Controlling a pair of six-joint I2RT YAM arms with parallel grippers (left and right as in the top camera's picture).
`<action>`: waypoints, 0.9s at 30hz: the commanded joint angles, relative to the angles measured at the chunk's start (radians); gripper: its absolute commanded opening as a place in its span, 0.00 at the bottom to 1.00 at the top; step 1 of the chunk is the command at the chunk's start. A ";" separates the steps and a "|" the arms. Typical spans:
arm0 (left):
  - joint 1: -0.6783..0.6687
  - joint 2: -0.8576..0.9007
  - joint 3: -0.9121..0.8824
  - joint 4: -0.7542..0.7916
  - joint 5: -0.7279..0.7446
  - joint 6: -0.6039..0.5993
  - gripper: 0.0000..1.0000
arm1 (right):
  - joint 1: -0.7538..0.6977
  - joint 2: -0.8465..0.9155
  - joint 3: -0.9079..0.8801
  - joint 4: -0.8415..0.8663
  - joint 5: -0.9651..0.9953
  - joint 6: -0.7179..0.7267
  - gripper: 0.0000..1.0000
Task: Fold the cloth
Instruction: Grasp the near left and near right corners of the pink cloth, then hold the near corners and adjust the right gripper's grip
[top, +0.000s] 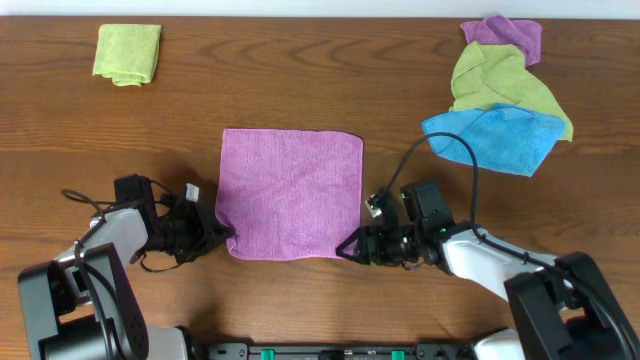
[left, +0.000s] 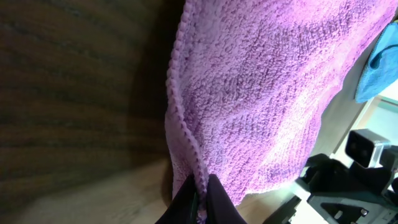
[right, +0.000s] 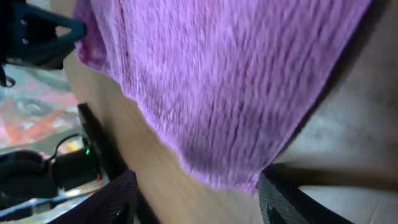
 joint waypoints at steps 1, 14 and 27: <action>-0.002 0.010 -0.001 0.000 0.005 -0.008 0.06 | 0.022 0.060 -0.065 -0.087 0.137 0.013 0.68; -0.002 0.010 0.001 0.002 0.027 -0.009 0.06 | 0.146 0.060 -0.065 0.056 -0.015 0.203 0.81; -0.002 0.010 0.001 0.001 0.050 -0.016 0.06 | 0.144 0.060 -0.065 0.087 0.397 0.374 0.78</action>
